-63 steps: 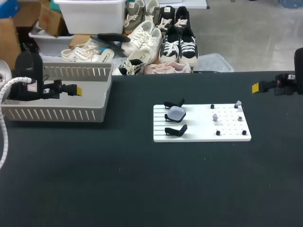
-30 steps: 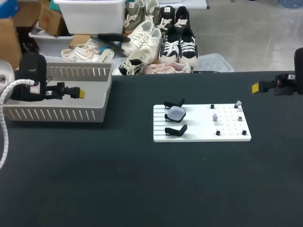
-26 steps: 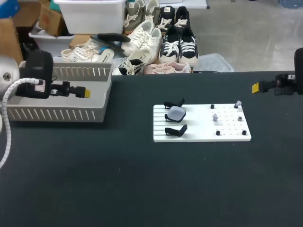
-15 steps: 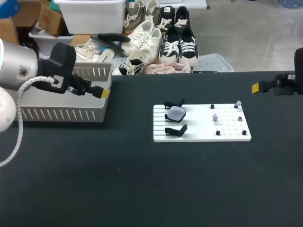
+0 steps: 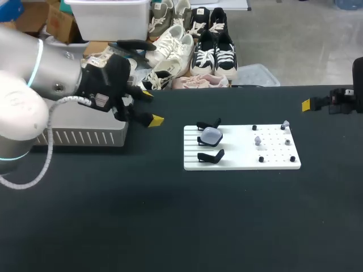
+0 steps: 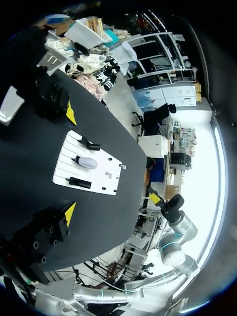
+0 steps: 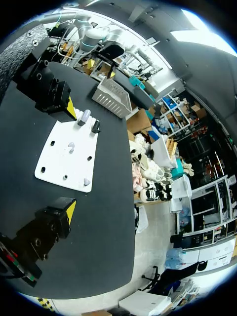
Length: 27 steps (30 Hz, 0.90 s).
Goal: Pick up each earbud case from the left stands, insert the matching earbuds, close the lid, and place the case in the box.
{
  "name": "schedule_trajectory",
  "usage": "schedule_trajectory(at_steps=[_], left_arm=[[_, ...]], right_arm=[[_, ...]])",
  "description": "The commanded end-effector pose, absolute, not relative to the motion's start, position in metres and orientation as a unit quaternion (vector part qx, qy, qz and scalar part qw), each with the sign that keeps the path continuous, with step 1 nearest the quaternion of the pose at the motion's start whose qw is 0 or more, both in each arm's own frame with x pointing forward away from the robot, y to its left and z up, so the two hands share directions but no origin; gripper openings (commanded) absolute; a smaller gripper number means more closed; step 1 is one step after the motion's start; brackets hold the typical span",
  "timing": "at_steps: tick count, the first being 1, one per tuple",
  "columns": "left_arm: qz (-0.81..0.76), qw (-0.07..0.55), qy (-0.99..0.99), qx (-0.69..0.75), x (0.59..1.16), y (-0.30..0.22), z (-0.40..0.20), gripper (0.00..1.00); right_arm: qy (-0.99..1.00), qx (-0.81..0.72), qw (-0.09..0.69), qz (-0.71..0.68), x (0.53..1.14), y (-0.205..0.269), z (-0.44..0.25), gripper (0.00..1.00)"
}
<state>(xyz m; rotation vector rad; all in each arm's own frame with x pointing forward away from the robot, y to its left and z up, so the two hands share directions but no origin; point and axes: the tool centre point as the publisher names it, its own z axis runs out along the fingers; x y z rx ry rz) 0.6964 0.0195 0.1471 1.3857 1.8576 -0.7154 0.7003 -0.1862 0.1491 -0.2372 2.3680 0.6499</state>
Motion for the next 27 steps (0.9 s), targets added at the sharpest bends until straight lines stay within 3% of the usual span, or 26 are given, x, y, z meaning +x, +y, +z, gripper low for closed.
schedule_trajectory(at_steps=[1, 27], left_arm=[[-0.305, 0.340, 0.687, 0.565, 0.712, 0.004, 0.131, 1.00], [-0.345, 0.300, 0.636, 0.622, 0.730, -0.046, 0.063, 1.00]], right_arm=[[0.906, -0.091, 0.330, 0.249, 0.701, -0.187, 0.149, 1.00], [0.906, -0.091, 0.330, 0.249, 0.701, -0.187, 0.149, 1.00]])
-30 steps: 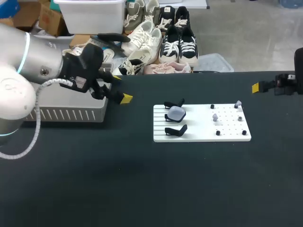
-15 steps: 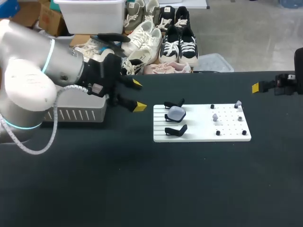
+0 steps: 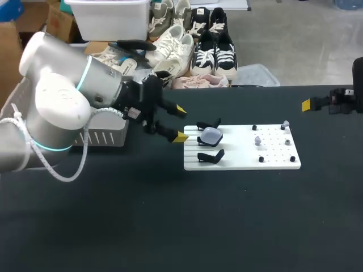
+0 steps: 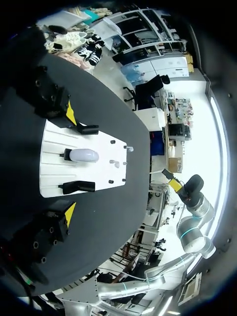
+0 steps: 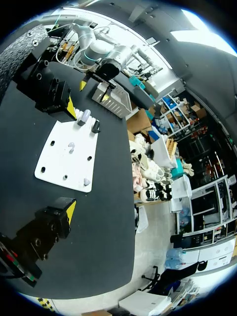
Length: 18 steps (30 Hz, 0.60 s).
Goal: Pick up each earbud case from the left stands, insert the matching earbuds, close the lid, and place the case in the box.
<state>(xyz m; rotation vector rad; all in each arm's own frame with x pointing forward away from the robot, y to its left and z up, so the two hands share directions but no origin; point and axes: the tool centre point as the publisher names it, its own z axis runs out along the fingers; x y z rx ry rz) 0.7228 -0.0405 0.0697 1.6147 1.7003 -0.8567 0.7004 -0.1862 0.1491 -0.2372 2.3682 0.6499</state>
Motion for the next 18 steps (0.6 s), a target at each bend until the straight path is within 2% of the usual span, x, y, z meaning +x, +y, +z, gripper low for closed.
schedule_trajectory(at_steps=[1, 9, 14, 17, 18], left_arm=[[-0.347, 0.298, 0.636, 0.621, 0.729, -0.047, 0.061, 1.00], [-0.352, 0.296, 0.629, 0.627, 0.725, -0.056, 0.046, 1.00], [-0.349, 0.305, 0.629, 0.623, 0.731, -0.061, 0.040, 0.93], [-0.348, 0.310, 0.631, 0.620, 0.735, -0.064, 0.038, 0.92], [-0.349, 0.311, 0.631, 0.619, 0.736, -0.065, 0.038, 0.87]], right_arm=[[0.906, -0.091, 0.330, 0.249, 0.701, -0.187, 0.149, 1.00], [0.906, -0.091, 0.330, 0.249, 0.701, -0.187, 0.149, 1.00], [0.906, -0.091, 0.330, 0.249, 0.701, -0.187, 0.149, 1.00], [0.906, -0.091, 0.330, 0.249, 0.701, -0.187, 0.149, 1.00], [0.906, -0.091, 0.330, 0.249, 0.701, -0.187, 0.149, 1.00]])
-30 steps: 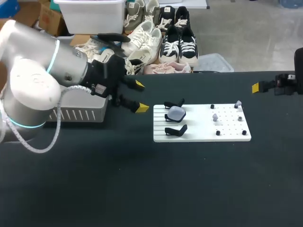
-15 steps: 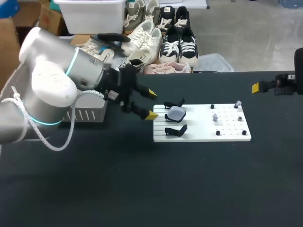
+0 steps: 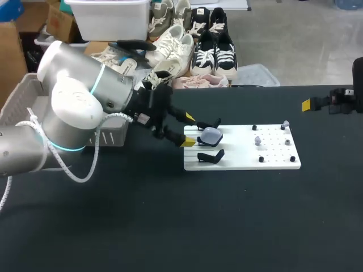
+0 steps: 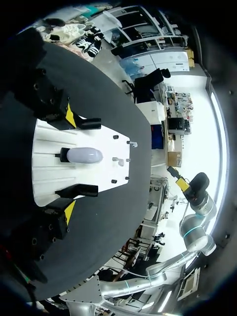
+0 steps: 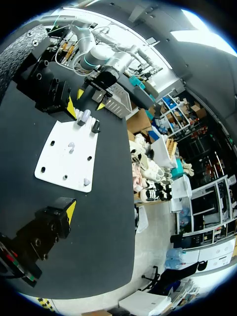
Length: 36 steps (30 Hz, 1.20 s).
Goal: Pick up each earbud case from the left stands, insert the matching earbuds, close the lid, and place the case in the box.
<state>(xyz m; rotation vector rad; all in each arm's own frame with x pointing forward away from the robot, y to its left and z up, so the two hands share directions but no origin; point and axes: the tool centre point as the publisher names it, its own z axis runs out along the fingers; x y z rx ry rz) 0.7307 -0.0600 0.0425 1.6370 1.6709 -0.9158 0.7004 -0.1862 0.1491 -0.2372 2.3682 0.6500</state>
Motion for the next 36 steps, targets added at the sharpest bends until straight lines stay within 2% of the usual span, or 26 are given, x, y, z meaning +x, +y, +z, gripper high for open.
schedule_trajectory(at_steps=[1, 5, 6, 8, 10, 12, 14, 19, 36], left_arm=[[-0.350, 0.312, 0.631, 0.618, 0.737, -0.066, 0.038, 0.78], [-0.350, 0.316, 0.630, 0.617, 0.739, -0.068, 0.036, 0.73], [-0.351, 0.316, 0.629, 0.618, 0.739, -0.069, 0.035, 0.69], [-0.351, 0.317, 0.628, 0.618, 0.740, -0.070, 0.034, 0.49], [-0.352, 0.318, 0.628, 0.617, 0.740, -0.071, 0.034, 0.50], [-0.353, 0.318, 0.626, 0.618, 0.740, -0.072, 0.033, 0.58], [-0.355, 0.318, 0.624, 0.619, 0.740, -0.074, 0.033, 0.56], [-0.358, 0.316, 0.621, 0.621, 0.738, -0.078, 0.029, 0.67], [-0.367, 0.314, 0.613, 0.625, 0.743, -0.092, 0.021, 0.56]], right_arm=[[0.906, -0.091, 0.330, 0.249, 0.701, -0.187, 0.149, 1.00], [0.906, -0.091, 0.330, 0.249, 0.701, -0.187, 0.149, 1.00], [0.906, -0.091, 0.330, 0.249, 0.701, -0.187, 0.149, 1.00], [0.906, -0.091, 0.330, 0.249, 0.701, -0.187, 0.149, 1.00], [0.906, -0.091, 0.330, 0.249, 0.701, -0.187, 0.149, 1.00], [0.906, -0.091, 0.330, 0.249, 0.701, -0.187, 0.149, 1.00], [0.906, -0.091, 0.330, 0.249, 0.701, -0.187, 0.149, 1.00], [0.906, -0.091, 0.330, 0.249, 0.701, -0.187, 0.149, 1.00], [0.906, -0.091, 0.330, 0.249, 0.701, -0.187, 0.149, 1.00]])
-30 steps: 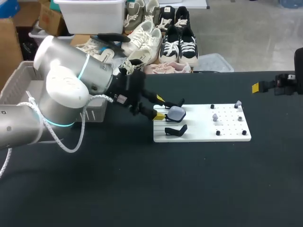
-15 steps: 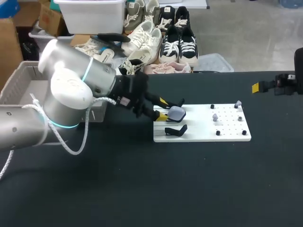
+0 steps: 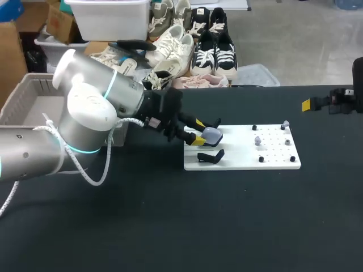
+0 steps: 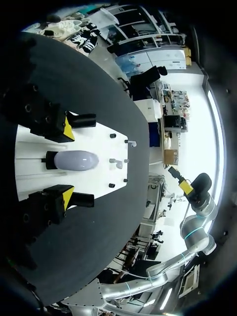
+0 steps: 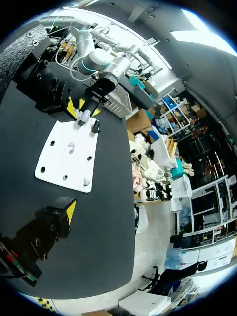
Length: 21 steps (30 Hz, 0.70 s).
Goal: Pick up each earbud case from the left stands, insert the matching earbuds, close the lid, and place the case in the box.
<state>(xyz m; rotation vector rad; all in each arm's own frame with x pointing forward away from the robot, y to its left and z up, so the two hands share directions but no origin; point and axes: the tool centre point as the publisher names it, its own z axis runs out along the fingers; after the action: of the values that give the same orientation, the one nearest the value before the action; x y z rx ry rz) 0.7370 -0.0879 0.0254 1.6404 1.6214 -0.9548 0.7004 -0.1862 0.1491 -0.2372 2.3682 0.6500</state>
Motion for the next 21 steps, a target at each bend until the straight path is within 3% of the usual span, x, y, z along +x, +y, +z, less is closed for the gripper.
schedule_trajectory(at_steps=[1, 16, 17, 18, 19, 21], left_arm=[[-0.367, 0.314, 0.613, 0.625, 0.7431, -0.0924, 0.0213, 0.56], [-0.369, 0.312, 0.614, 0.624, 0.7472, -0.0992, 0.0154, 0.44], [-0.369, 0.312, 0.614, 0.624, 0.7472, -0.0992, 0.0153, 0.34], [-0.369, 0.312, 0.615, 0.623, 0.7473, -0.0992, 0.0153, 0.12], [-0.369, 0.312, 0.615, 0.623, 0.7476, -0.0989, 0.0156, 0.00], [-0.370, 0.313, 0.616, 0.621, 0.7468, -0.0960, 0.0182, 0.00]], right_arm=[[0.906, -0.091, 0.330, 0.249, 0.7011, -0.1867, 0.1493, 1.00], [0.906, -0.091, 0.330, 0.249, 0.7011, -0.1867, 0.1493, 1.00], [0.906, -0.091, 0.330, 0.249, 0.7011, -0.1867, 0.1493, 1.00], [0.906, -0.091, 0.330, 0.249, 0.7011, -0.1867, 0.1493, 1.00], [0.906, -0.091, 0.330, 0.249, 0.7011, -0.1867, 0.1493, 1.00], [0.906, -0.091, 0.330, 0.249, 0.7011, -0.1867, 0.1493, 1.00]])
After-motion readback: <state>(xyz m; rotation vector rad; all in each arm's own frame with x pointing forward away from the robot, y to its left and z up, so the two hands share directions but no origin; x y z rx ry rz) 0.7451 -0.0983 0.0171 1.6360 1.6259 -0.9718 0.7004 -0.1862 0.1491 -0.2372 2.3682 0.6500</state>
